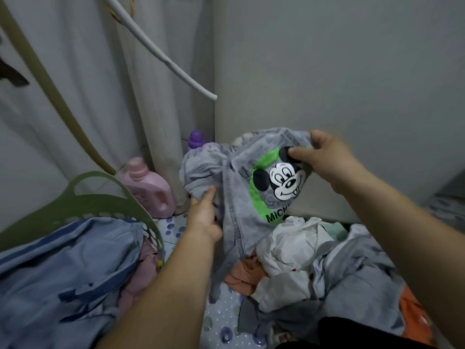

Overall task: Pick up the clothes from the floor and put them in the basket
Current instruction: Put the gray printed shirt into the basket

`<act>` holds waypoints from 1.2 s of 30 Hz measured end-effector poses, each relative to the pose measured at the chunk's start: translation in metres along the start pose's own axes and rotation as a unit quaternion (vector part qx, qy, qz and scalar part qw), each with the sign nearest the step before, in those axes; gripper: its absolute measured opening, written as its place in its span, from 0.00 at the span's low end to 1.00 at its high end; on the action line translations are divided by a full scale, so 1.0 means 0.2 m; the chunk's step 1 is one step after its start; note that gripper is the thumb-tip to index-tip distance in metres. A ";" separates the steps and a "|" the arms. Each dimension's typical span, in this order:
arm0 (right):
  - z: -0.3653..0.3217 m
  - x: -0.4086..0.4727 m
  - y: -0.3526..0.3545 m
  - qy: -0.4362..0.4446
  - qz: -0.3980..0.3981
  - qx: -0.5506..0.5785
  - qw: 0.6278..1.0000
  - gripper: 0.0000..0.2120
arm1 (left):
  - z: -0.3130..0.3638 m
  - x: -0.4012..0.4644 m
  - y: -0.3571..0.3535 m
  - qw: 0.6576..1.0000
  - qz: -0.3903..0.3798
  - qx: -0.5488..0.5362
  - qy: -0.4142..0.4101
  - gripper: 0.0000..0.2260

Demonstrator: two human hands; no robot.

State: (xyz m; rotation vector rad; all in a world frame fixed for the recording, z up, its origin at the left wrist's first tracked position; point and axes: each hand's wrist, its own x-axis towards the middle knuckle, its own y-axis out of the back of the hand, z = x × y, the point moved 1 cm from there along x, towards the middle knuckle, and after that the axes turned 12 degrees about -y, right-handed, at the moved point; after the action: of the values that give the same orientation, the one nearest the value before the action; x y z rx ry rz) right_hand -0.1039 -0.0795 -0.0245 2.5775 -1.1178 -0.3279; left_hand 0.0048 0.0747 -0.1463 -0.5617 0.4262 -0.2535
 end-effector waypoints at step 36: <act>-0.05 -0.53 -0.92 0.045 -0.275 -0.421 0.863 0.20 | 0.71 -0.65 0.92 0.584 0.064 0.807 -0.062 0.25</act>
State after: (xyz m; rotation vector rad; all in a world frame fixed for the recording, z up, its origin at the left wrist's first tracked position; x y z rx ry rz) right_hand -0.0484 0.1202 -0.0745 1.9935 -0.0836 -0.6420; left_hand -0.0236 0.3358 -0.1004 1.2859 -0.0397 -0.3521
